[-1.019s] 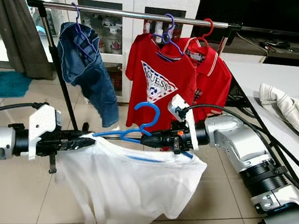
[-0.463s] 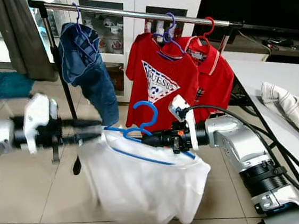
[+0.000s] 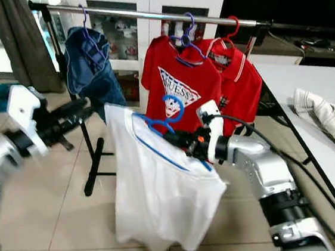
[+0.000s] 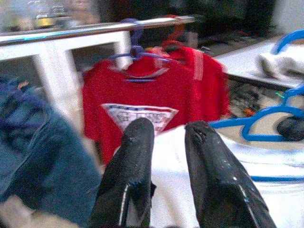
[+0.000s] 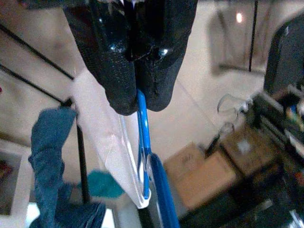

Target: Hang hanger

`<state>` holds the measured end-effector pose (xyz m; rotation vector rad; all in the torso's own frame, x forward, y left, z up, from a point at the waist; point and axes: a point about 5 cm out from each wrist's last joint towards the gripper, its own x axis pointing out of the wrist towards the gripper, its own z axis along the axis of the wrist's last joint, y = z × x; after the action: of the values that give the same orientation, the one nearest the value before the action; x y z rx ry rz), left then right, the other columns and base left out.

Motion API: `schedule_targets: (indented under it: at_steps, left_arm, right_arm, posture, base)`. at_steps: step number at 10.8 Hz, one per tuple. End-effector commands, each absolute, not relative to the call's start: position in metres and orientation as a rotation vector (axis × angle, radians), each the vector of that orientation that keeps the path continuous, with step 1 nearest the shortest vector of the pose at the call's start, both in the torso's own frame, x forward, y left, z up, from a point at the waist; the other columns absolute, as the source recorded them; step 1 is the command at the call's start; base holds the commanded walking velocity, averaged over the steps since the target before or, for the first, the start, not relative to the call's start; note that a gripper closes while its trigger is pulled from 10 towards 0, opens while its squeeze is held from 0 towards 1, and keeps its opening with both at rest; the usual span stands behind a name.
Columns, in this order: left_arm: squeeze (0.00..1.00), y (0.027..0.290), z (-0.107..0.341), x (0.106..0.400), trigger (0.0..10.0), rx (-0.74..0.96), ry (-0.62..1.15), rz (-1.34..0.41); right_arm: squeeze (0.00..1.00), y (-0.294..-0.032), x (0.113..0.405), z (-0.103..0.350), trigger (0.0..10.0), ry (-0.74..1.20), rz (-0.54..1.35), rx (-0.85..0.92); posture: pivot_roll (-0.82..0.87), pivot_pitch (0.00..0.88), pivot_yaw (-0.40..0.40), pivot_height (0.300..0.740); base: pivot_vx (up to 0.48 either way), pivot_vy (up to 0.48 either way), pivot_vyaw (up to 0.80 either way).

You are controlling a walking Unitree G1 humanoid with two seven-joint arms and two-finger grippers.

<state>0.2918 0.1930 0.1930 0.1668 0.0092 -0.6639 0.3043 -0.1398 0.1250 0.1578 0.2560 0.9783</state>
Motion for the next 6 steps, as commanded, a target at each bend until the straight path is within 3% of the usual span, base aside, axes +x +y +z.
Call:
schedule_targets:
  at_steps: [1,2,3,4,6]
  left_arm:
    - [0.00,0.182,0.186,0.287,10.0,0.139,0.021,-0.632]
    - [0.00,0.168,0.169,0.281,10.0,0.096,0.079,-0.572]
    - [0.90,0.159,0.159,0.278,10.0,0.052,0.114,-0.581]
    - [1.00,0.138,0.149,0.275,10.0,-0.048,0.132,-0.643]
    - [1.00,0.127,0.134,0.288,10.0,-0.020,0.174,-0.556]
  right_arm:
    - [0.00,-0.141,0.305,0.133,0.0,0.207,0.946,0.184]
    - [0.00,-0.133,0.306,0.138,0.0,0.163,0.905,0.225]
    - [0.00,-0.127,0.306,0.142,0.0,0.139,0.893,0.229]
    - [0.00,-0.114,0.304,0.152,0.0,0.090,0.903,0.241]
    - [0.00,-0.104,0.303,0.166,0.0,0.062,0.923,0.269]
  posture:
    - [0.17,0.000,-0.109,0.740]
    - [0.17,0.000,-0.126,0.740]
    - [0.16,0.000,-0.128,0.740]
    - [0.15,0.000,-0.129,0.740]
    - [0.12,0.000,-0.126,0.740]
  base:
    - [0.000,0.000,0.00]
    - [0.000,0.000,0.00]
    - [0.000,0.000,0.00]
    - [0.000,0.000,0.00]
    - [0.000,0.000,0.00]
